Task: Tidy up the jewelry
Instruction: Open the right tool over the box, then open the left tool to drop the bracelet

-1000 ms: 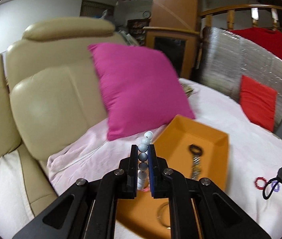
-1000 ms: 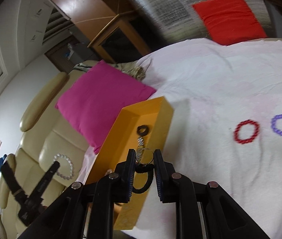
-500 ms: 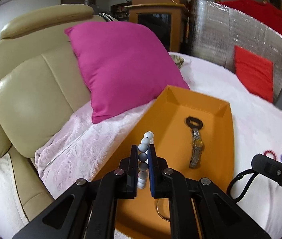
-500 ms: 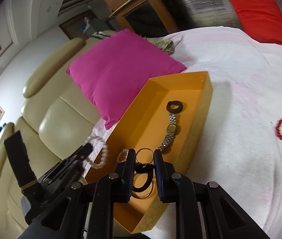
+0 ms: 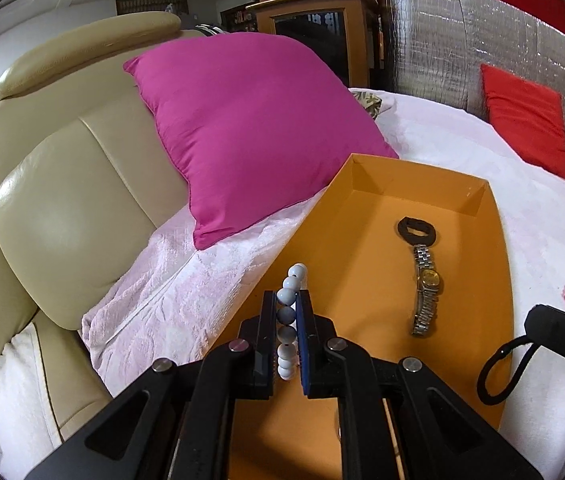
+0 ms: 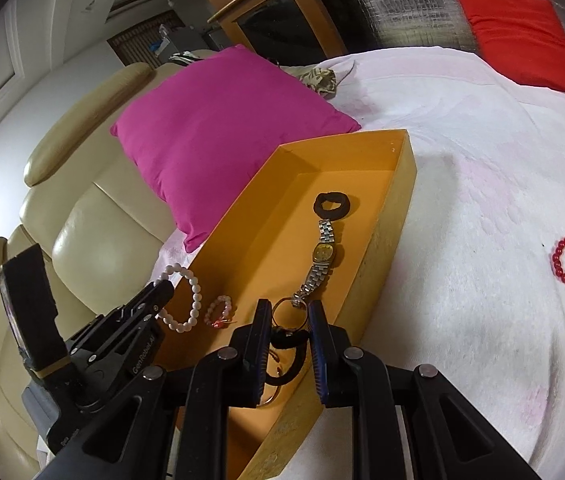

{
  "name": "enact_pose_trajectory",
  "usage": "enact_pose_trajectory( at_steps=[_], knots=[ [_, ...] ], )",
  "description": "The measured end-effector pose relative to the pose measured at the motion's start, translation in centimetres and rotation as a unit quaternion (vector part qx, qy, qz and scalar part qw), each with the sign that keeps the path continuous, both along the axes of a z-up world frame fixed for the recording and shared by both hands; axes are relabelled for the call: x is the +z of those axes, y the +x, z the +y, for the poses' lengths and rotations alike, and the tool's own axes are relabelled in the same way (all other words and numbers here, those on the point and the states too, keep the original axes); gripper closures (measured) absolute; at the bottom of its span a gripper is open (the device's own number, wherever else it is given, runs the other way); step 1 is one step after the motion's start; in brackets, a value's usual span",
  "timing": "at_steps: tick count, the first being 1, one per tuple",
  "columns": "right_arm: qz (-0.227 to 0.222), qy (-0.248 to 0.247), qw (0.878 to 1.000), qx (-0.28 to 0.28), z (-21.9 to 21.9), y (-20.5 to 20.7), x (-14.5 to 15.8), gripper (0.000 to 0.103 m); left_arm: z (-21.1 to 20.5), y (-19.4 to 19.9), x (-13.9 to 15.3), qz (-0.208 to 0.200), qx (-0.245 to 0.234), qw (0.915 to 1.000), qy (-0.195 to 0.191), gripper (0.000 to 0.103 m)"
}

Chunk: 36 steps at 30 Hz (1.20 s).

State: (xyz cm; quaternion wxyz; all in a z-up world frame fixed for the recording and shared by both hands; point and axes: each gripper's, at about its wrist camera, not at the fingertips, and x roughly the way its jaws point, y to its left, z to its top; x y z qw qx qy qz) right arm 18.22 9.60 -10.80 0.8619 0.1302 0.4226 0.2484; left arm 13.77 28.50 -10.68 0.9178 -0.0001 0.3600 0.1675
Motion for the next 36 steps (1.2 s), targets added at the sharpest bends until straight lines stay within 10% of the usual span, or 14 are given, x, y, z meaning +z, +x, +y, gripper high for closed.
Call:
enact_pose_trajectory(
  at_steps=[18, 36],
  knots=[
    [0.022, 0.003, 1.000, -0.012, -0.5, 2.1, -2.0, 0.082, -0.4, 1.9, -1.6, 0.034, -0.013, 0.9992, 0.015, 0.093],
    [0.019, 0.017, 0.999, -0.038, -5.3, 1.6, -1.1, 0.081, -1.9, 1.5, -0.7, 0.010, -0.013, 0.9980, 0.062, 0.040]
  ],
)
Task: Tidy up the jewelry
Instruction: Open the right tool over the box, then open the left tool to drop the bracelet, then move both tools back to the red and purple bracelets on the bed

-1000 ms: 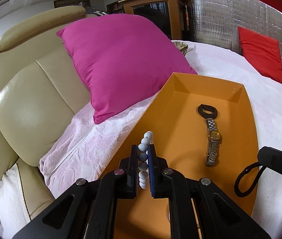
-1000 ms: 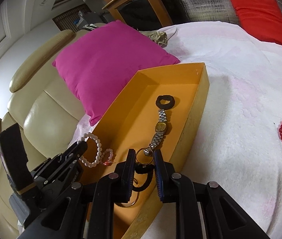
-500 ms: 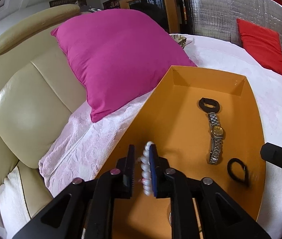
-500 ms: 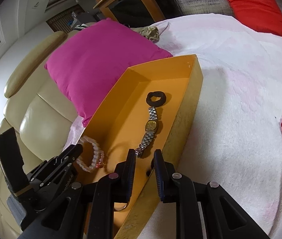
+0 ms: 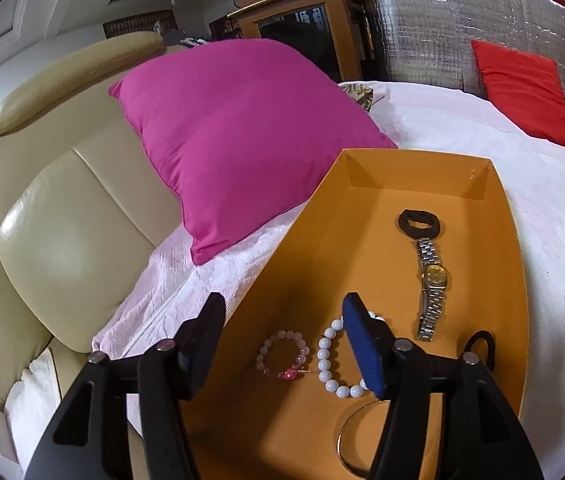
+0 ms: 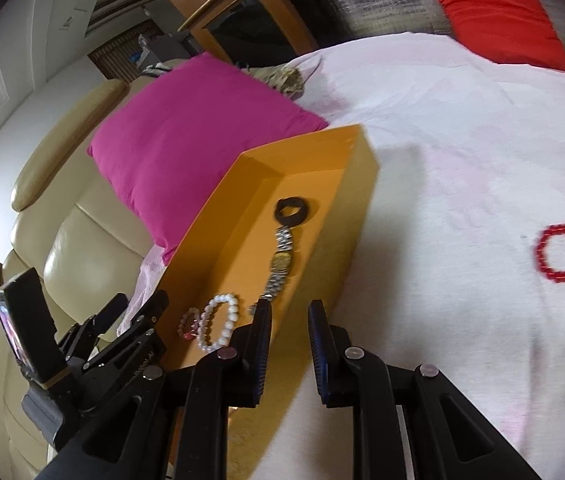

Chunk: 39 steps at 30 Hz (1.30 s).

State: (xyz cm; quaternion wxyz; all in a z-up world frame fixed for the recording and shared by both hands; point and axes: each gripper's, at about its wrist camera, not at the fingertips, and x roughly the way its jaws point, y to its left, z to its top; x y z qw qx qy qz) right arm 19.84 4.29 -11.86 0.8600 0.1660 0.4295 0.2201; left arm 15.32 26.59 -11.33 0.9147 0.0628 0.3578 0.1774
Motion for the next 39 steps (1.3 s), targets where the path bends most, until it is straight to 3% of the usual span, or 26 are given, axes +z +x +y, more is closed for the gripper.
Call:
enact_pose_trajectory(
  at_steps=[9, 15, 18, 20, 24, 26, 31, 39],
  knots=[
    [0.006, -0.016, 0.996, -0.090, -11.0, -1.7, -0.6, 0.078, -3.0, -0.3, 0.7, -0.014, -0.010, 0.9990, 0.042, 0.029],
    [0.016, -0.003, 0.983, -0.181, -20.9, -2.3, -0.9, 0.076, -7.3, -1.2, 2.3, -0.059, -0.035, 0.9948, 0.075, 0.023],
    [0.024, 0.018, 0.974, -0.224, -24.7, -2.5, -1.4, 0.065, -10.3, -1.6, 2.9, -0.084, -0.059, 0.9902, 0.095, 0.019],
    [0.026, 0.033, 0.968, -0.246, -26.5, -2.6, -1.8, 0.052, -12.3, -1.7, 3.1, -0.096, -0.076, 0.9863, 0.110, 0.017],
    [0.045, 0.037, 0.965, -0.256, -28.2, -2.5, -2.4, 0.051, -17.1, -1.7, 2.5, -0.097, -0.134, 0.9777, 0.129, 0.017],
    [0.048, 0.038, 0.965, -0.256, -29.0, -2.4, -2.4, 0.051, -18.7, -1.5, 2.1, -0.085, -0.157, 0.9766, 0.121, 0.017],
    [0.050, 0.043, 0.964, -0.257, -30.6, -3.1, -2.3, 0.051, -21.1, 0.0, 0.9, -0.028, -0.198, 0.9795, 0.028, 0.017],
    [0.050, 0.047, 0.963, -0.262, -32.5, -2.9, -2.0, 0.051, -24.0, 0.3, -0.7, -0.003, -0.238, 0.9711, 0.010, 0.017]
  ],
)
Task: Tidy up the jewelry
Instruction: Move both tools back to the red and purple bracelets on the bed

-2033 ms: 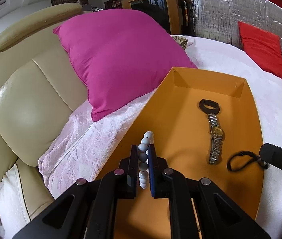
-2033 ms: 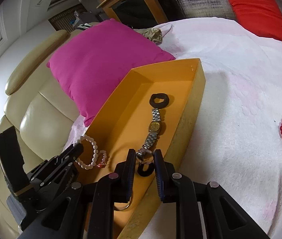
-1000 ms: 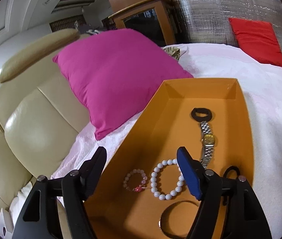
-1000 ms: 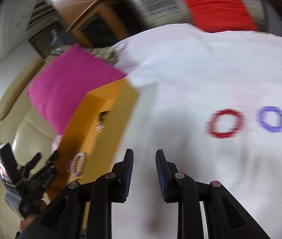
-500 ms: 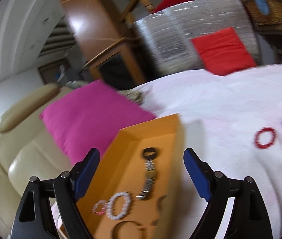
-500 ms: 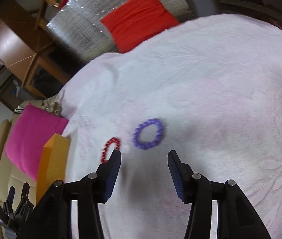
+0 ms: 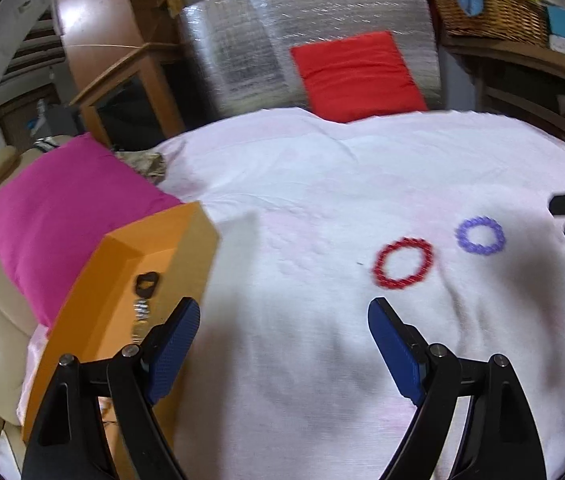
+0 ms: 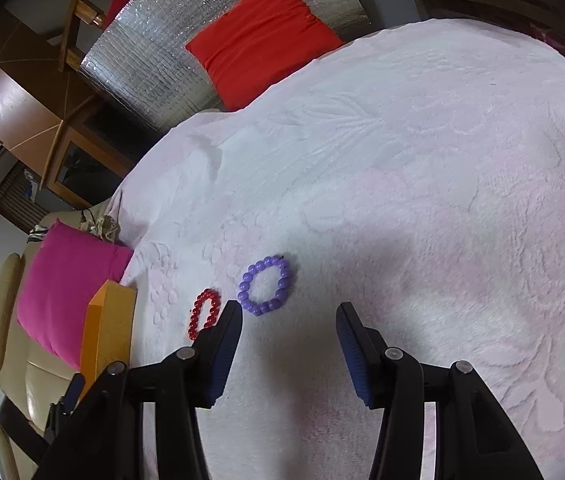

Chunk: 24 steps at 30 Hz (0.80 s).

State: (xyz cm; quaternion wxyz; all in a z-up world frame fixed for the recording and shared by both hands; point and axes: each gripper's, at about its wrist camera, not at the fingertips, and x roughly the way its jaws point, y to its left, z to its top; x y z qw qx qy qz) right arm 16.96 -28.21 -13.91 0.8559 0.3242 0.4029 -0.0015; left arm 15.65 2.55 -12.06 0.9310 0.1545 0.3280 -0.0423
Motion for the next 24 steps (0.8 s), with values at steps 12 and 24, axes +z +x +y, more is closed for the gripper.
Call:
enact_pose_trajectory(
  at_steps=[12, 24],
  knots=[
    [-0.015, -0.002, 1.000, 0.021, -0.9, 1.9, 0.5, 0.051, -4.7, 2.2, -0.9, 0.032, 0.020, 0.9992, -0.017, 0.017],
    [0.021, -0.009, 1.000, 0.019, -0.2, 3.8, -0.6, 0.041, -4.7, 5.5, -2.9, 0.108, 0.009, 0.9923, -0.061, 0.017]
  ],
)
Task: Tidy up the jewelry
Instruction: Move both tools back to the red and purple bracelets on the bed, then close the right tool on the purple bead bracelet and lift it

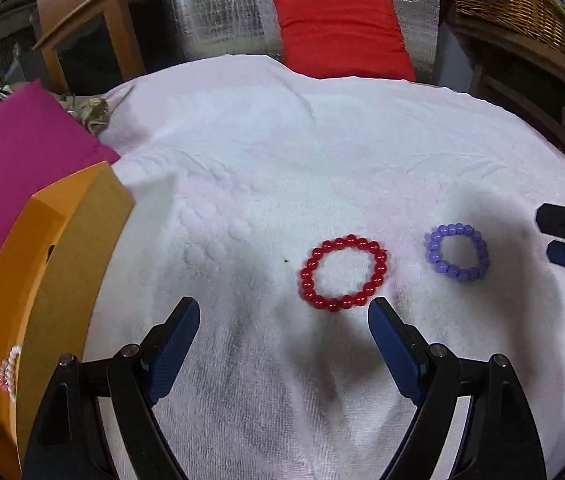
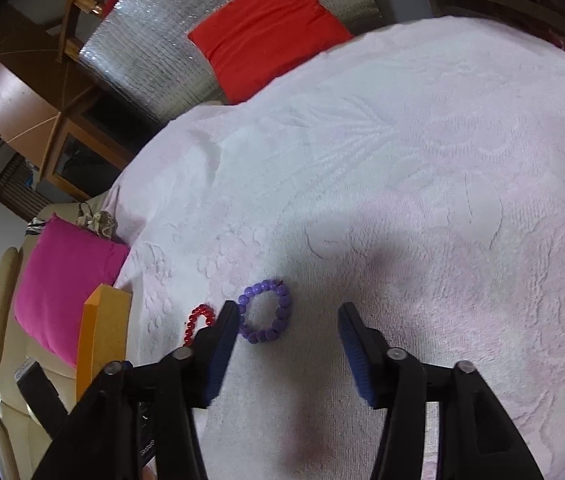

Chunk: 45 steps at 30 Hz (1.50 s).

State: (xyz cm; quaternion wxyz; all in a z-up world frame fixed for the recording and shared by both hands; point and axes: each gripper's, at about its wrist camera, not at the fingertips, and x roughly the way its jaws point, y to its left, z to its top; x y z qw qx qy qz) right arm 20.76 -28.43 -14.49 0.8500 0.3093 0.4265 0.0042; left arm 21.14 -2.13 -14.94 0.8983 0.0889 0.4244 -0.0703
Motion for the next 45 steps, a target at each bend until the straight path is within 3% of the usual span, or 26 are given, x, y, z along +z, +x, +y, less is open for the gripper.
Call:
enact_pose_trajectory(
  at_steps=[12, 14, 16, 23, 34, 37, 41, 45],
  knots=[
    [-0.007, -0.035, 0.999, 0.014, 2.1, 2.1, 0.1, 0.042, 1.2, 1.3, 0.1, 0.013, -0.056, 0.9979, 0.031, 0.017],
    [0.001, -0.034, 0.999, 0.024, 2.4, 2.7, -0.3, 0.057, 1.6, 1.2, 0.0, 0.015, -0.061, 0.9976, 0.031, 0.017],
    [0.012, -0.045, 0.998, 0.031, 2.9, 3.3, -0.7, 0.066, 1.8, 1.0, -0.1, 0.017, -0.066, 0.9973, 0.027, 0.017],
    [0.058, -0.060, 0.996, 0.029, 3.3, 4.9, -2.7, 0.066, 1.4, 1.1, 0.0, 0.026, -0.075, 0.9969, 0.004, 0.017],
    [0.055, -0.137, 0.988, 0.050, 5.3, 5.2, -2.7, 0.067, 0.4, 1.7, -0.7, 0.038, -0.066, 0.9970, 0.009, 0.017],
    [0.054, -0.167, 0.983, 0.052, 5.8, 5.3, -2.7, 0.078, 0.3, 1.8, -0.6, 0.037, -0.067, 0.9971, 0.006, 0.017],
    [0.048, -0.171, 0.983, 0.053, 5.7, 5.3, -2.6, 0.090, 0.4, 1.9, -0.6, 0.037, -0.064, 0.9973, 0.005, 0.017],
    [0.047, -0.183, 0.980, 0.057, 5.9, 5.3, -2.5, 0.090, 0.3, 2.0, -0.7, 0.039, -0.067, 0.9970, 0.001, 0.017]
  ],
)
